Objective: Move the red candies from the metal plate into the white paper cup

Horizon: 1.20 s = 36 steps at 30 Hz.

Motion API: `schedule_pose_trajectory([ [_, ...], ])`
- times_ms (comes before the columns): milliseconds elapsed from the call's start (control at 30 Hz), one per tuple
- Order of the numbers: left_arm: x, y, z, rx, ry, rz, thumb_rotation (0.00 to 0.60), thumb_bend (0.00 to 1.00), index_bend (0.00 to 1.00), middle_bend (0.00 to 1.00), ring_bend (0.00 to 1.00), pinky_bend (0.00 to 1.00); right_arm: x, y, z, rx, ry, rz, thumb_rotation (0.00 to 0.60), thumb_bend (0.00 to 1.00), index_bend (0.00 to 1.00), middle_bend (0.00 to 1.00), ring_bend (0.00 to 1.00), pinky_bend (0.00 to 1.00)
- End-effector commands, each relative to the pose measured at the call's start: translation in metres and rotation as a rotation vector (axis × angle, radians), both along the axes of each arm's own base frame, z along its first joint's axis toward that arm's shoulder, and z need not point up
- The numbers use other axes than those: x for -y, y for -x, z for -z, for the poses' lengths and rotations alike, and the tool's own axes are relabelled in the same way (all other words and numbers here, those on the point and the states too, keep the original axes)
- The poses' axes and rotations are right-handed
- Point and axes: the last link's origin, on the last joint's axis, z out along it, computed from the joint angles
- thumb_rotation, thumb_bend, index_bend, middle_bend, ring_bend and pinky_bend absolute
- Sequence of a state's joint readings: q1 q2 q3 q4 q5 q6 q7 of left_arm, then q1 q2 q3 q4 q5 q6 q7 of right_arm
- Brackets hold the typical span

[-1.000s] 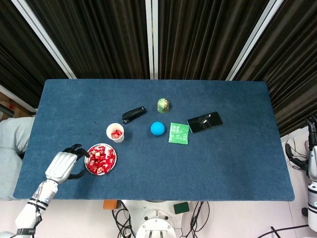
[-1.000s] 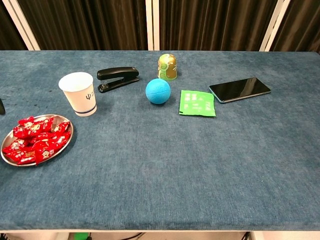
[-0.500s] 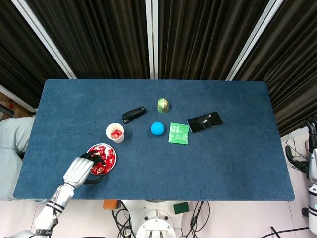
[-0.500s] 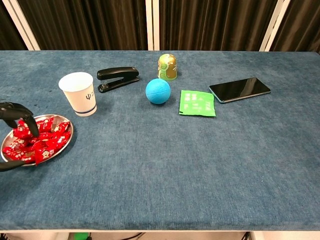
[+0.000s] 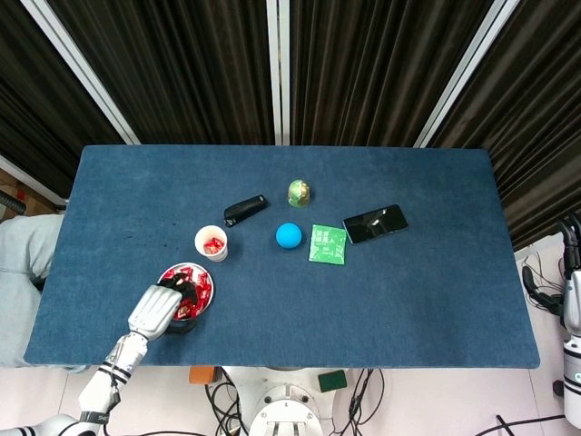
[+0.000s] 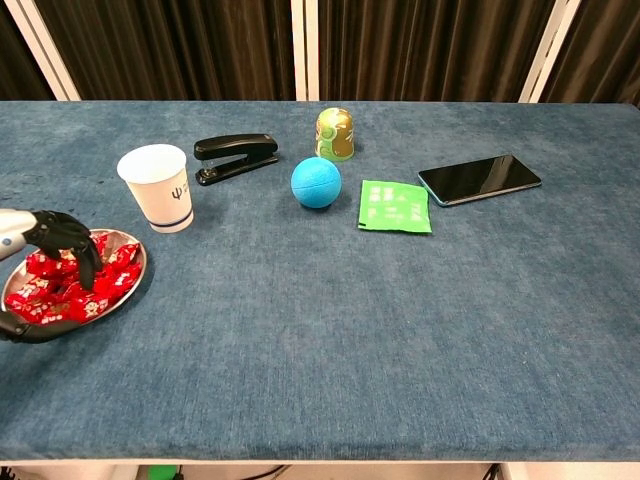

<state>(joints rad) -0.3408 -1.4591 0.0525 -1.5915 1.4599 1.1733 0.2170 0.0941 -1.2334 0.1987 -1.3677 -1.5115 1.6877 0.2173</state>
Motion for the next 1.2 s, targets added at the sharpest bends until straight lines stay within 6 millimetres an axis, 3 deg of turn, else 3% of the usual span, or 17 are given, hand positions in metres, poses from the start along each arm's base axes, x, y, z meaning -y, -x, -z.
schedule_pose_trajectory([
  [33,-0.0034,-0.0005,0.0022,-0.007,0.001,0.0,0.508,0.22,0.48,0.33,0.15,0.3,-0.0002,0.0004,-0.0004,0.0,0.002,0.0,0.6,0.34,0.0,0.0,0.0,0.0],
  [933,-0.0065,-0.0013,0.0095,-0.062,0.013,0.01,0.511,0.34,0.57,0.34,0.15,0.3,0.0013,0.0033,-0.0003,-0.001,-0.002,0.009,0.6,0.34,0.0,0.0,0.0,0.0],
  [1200,-0.0072,-0.0028,0.008,-0.048,0.009,0.016,0.567,0.36,0.6,0.36,0.15,0.3,0.0012,0.0026,0.001,-0.002,-0.006,0.009,0.6,0.34,0.0,0.0,0.0,0.0],
])
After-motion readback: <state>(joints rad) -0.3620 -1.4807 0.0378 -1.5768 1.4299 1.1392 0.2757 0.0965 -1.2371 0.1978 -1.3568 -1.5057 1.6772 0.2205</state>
